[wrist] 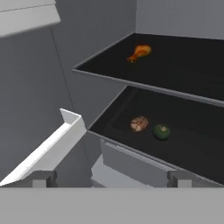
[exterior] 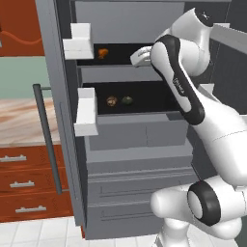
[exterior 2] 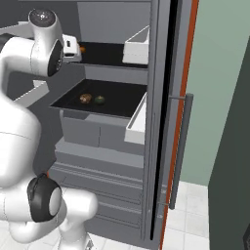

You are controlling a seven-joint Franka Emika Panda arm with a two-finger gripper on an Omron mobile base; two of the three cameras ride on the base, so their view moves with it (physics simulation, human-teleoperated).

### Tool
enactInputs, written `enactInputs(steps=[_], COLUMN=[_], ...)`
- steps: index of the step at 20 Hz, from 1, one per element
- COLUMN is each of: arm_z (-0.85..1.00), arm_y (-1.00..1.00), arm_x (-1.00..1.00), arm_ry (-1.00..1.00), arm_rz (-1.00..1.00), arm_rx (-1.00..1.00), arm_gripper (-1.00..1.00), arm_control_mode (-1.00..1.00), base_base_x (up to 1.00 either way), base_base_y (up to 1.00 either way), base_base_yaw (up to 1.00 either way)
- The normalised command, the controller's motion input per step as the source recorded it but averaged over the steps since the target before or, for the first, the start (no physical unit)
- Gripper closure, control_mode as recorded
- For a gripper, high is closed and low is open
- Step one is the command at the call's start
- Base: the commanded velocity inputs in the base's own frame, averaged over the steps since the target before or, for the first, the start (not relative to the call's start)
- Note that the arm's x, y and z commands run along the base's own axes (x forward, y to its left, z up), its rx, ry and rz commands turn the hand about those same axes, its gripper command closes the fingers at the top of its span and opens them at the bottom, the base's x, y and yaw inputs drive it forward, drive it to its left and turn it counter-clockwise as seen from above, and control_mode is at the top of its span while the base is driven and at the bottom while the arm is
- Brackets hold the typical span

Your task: Gather the squash and potato from the fridge and place them on a tray on the dining counter. Then gather the chicken drumstick and steak from the fridge and place them on the other tray.

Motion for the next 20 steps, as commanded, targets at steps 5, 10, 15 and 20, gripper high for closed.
enactInputs(steps=[5, 10, 15, 20], arm_z=[0.00, -0.06, -0.24, -0.12], arm_y=[0.13, 0.17, 0.25, 0.16], arm_x=[0.36, 0.34, 0.40, 0.39], arm_ry=[0.00, 0.00, 0.00, 0.00], arm_rz=[0.00, 0.00, 0.00, 0.00], arm_rx=[0.00, 0.00, 0.00, 0.00], arm_gripper=[-1.00, -1.00, -1.00, -1.00], arm_control_mode=[-1.00, -1.00, -1.00, -1.00], base_base_x=[0.00, 0.00, 0.00, 0.00], base_base_y=[0.00, 0.00, 0.00, 0.00], base_base_yaw=[0.00, 0.00, 0.00, 0.00])
